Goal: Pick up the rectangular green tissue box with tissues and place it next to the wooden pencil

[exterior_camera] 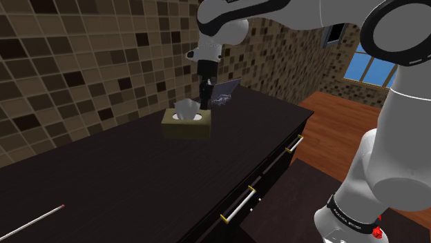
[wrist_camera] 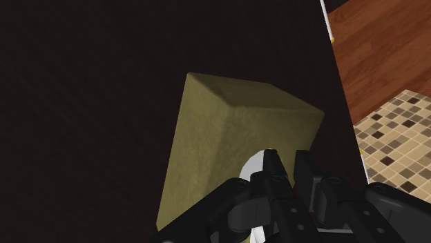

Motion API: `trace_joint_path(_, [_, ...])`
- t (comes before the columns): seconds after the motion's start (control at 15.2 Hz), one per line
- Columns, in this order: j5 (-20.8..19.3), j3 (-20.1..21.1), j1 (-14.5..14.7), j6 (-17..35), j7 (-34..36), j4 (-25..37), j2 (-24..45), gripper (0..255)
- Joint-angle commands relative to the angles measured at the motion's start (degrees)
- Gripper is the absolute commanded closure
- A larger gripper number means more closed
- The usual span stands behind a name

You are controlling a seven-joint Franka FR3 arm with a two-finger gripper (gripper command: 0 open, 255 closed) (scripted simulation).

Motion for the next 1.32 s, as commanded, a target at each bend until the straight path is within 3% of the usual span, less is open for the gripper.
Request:
trace_joint_path(0.0, [-0.1,-0.1,-0.1,-1.6,0.5,1.7,0.0,255])
trace_joint_path(1.12, [0.2,-0.3,-0.8,-14.2,4.5,15.9,1.1,255])
trace_joint_path(1.25, [0.3,0.2,-0.1,-13.2,5.5,15.2,0.9,255])
